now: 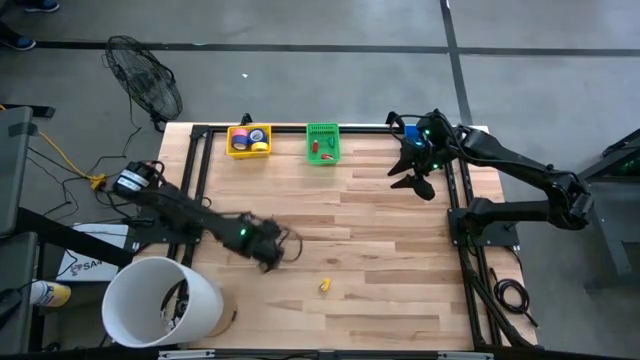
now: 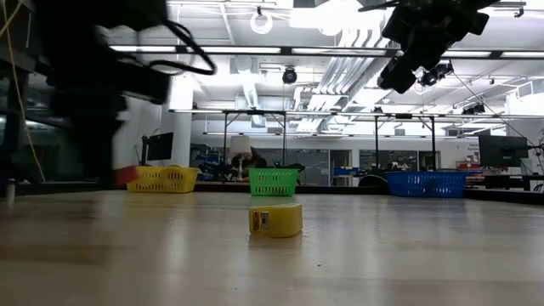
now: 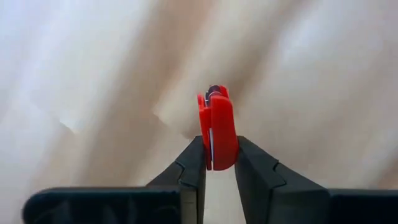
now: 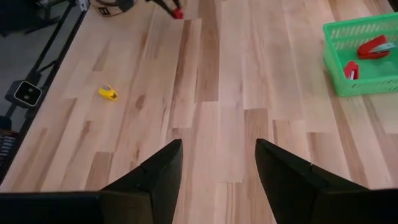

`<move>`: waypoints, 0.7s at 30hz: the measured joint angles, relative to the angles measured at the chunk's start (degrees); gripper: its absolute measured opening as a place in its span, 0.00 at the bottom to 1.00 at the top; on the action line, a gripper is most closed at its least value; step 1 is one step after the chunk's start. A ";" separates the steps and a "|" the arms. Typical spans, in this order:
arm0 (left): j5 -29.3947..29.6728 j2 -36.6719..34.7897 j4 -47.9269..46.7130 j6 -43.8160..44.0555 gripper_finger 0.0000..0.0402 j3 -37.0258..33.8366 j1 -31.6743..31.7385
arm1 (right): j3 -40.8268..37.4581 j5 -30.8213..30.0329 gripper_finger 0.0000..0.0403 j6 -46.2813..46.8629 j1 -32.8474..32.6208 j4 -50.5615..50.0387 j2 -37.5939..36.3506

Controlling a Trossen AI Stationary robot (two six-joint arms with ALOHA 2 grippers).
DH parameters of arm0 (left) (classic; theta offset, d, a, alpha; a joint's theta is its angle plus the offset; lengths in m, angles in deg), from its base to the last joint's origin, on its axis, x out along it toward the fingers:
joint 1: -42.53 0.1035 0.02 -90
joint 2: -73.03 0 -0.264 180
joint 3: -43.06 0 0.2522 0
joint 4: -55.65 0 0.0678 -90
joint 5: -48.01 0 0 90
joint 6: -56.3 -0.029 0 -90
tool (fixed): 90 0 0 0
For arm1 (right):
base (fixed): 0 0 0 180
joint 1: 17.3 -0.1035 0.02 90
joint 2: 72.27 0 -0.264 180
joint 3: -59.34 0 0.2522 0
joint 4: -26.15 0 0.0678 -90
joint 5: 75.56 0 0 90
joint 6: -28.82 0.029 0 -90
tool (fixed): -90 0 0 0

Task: Pick and place Stapler, Stapler remover, tape
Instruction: Put the red stapler into the green basket

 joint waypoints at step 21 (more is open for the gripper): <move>2.76 -0.07 39.22 -17.41 0.17 0.02 40.39 | 0.00 -5.79 0.48 3.57 0.00 -0.01 0.00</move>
